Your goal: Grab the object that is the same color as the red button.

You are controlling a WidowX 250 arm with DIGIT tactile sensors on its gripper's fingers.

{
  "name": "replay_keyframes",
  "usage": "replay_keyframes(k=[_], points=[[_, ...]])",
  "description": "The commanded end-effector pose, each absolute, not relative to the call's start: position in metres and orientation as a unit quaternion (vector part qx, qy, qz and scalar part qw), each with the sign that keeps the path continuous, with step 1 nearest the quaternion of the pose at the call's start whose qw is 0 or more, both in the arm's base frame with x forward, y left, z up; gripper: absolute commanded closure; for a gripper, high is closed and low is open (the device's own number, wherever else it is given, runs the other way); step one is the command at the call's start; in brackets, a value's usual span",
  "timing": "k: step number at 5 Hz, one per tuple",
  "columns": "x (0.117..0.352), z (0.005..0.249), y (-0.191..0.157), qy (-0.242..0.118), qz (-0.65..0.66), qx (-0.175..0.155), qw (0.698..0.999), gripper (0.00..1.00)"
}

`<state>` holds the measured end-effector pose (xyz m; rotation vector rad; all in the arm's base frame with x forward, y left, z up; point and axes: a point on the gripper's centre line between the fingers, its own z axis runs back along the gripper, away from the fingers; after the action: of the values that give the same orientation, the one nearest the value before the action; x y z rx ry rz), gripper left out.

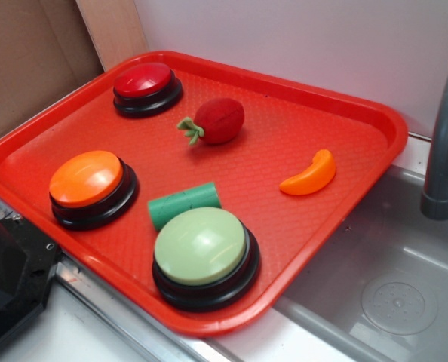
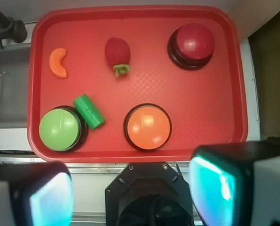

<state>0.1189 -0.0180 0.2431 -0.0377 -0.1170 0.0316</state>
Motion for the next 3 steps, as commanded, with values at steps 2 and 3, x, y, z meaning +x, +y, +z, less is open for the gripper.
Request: replay_keyframes(k=[2,3], points=[[0.143,0.224,-0.014,-0.082,0.022,0.001,0.996,0.0],[0.167,0.197,-0.014,-0.116,0.035,0.019,0.992,0.0]])
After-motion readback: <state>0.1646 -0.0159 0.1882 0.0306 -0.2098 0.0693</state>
